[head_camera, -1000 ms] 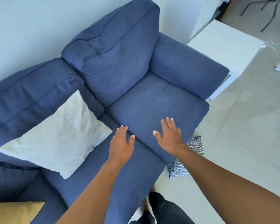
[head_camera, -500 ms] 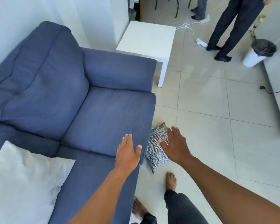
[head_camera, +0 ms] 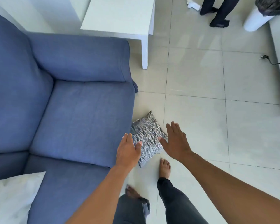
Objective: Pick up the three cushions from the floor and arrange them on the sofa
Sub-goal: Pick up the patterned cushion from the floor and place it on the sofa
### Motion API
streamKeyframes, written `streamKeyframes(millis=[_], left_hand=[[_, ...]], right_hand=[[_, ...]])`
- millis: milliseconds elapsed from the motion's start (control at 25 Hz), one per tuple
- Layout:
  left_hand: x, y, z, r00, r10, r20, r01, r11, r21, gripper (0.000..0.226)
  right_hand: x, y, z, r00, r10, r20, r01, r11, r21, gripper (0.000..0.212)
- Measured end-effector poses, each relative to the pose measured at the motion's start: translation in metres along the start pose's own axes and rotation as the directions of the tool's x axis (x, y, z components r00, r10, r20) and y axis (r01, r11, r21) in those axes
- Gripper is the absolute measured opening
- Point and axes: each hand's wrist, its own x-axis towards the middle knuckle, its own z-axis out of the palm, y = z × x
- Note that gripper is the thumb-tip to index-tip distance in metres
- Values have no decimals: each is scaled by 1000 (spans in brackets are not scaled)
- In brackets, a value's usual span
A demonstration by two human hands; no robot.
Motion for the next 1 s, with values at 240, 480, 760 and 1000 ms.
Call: streamKeyframes(millis=[240,480,760,1000], left_hand=[[93,-10,68,984,-170,51,173,982,-71,67],[208,-82,158,941,-319,114,319,948,18,59],[312,-176,269,872,-484,75,490,866,-100,60],[357,-237,337,668,-743,39,675,583,-452,84]], right_hand=[[102,48,41,998,13,64,-13,1000,12,77],[222,85,146,993,26,116,-34,997,68,78],[343,129,276,990,-8,138,0,998,64,79],[416,167,347,994,62,86,-76,983,167,82]])
